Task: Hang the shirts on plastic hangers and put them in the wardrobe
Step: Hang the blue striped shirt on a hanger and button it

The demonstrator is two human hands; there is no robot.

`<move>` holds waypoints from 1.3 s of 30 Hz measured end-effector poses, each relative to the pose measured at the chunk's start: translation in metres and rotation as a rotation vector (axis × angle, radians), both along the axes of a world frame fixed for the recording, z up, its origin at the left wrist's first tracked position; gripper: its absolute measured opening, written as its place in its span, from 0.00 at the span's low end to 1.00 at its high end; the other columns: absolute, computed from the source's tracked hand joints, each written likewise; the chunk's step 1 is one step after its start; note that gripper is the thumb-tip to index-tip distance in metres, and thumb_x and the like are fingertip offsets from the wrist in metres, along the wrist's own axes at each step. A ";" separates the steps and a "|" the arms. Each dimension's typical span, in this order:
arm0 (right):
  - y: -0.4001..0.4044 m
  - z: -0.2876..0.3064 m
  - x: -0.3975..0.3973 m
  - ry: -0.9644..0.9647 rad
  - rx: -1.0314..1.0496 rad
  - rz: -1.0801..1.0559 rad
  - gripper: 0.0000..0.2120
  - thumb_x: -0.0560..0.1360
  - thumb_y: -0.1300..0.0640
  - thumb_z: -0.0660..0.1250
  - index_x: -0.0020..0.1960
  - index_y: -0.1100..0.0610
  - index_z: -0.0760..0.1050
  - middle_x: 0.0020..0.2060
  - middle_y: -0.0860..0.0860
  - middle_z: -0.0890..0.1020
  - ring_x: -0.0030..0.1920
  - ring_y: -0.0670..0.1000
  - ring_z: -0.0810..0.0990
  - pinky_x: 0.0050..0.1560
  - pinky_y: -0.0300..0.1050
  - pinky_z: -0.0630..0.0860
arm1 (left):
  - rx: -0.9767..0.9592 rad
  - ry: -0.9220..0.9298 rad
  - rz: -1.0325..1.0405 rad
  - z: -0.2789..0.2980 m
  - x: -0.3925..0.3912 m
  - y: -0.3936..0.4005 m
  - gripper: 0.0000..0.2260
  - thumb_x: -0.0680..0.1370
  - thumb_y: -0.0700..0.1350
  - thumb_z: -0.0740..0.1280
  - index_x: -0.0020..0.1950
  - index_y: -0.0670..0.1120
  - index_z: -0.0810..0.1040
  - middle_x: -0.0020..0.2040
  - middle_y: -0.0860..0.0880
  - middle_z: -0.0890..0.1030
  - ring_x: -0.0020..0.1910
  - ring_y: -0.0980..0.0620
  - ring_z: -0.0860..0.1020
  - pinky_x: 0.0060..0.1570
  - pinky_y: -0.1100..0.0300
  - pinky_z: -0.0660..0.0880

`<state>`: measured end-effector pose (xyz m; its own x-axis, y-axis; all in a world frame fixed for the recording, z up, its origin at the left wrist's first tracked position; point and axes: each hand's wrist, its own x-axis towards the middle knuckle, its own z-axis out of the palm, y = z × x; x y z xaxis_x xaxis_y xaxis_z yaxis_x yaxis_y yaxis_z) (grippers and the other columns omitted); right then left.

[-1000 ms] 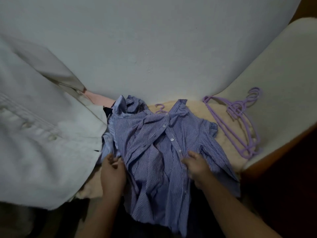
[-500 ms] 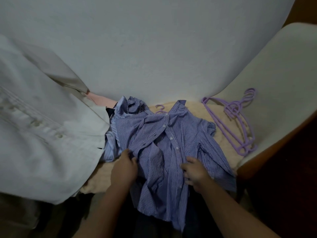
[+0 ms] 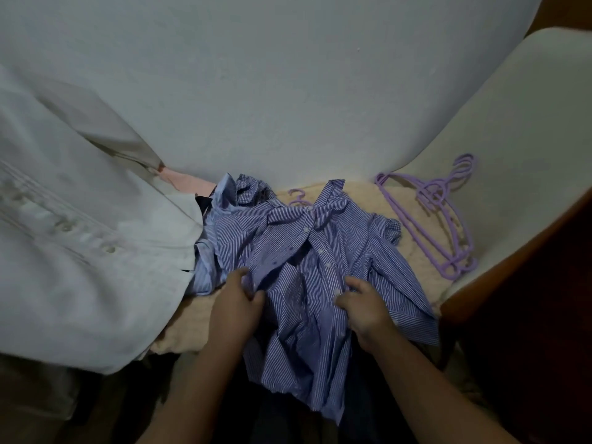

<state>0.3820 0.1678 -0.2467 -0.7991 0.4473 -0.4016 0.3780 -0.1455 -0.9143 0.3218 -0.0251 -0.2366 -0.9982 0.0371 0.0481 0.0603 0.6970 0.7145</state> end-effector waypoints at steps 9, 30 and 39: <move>-0.001 -0.005 0.022 -0.135 0.085 0.093 0.23 0.75 0.68 0.65 0.68 0.60 0.66 0.39 0.56 0.76 0.35 0.55 0.73 0.27 0.43 0.71 | -0.089 -0.182 -0.333 -0.038 0.046 0.025 0.35 0.72 0.41 0.70 0.76 0.47 0.57 0.70 0.47 0.71 0.66 0.50 0.72 0.58 0.64 0.66; 0.017 -0.059 -0.091 -0.006 0.417 0.062 0.12 0.78 0.70 0.58 0.59 0.68 0.73 0.43 0.48 0.74 0.41 0.44 0.72 0.37 0.31 0.67 | 0.020 -0.186 -0.103 -0.056 -0.066 0.088 0.34 0.71 0.48 0.75 0.73 0.47 0.64 0.60 0.50 0.77 0.55 0.53 0.76 0.55 0.56 0.74; 0.011 -0.065 -0.094 -0.007 0.388 -0.004 0.09 0.79 0.64 0.58 0.51 0.50 0.71 0.39 0.52 0.76 0.27 0.43 0.67 0.23 0.31 0.62 | 0.149 -0.200 -0.092 -0.074 -0.065 0.074 0.25 0.75 0.42 0.70 0.70 0.47 0.66 0.44 0.52 0.76 0.41 0.60 0.75 0.36 0.70 0.68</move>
<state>0.2882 0.1785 -0.3116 -0.7948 0.5705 -0.2068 0.3843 0.2095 -0.8991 0.2570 0.0493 -0.3102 -0.9811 0.1351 -0.1386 -0.0347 0.5816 0.8127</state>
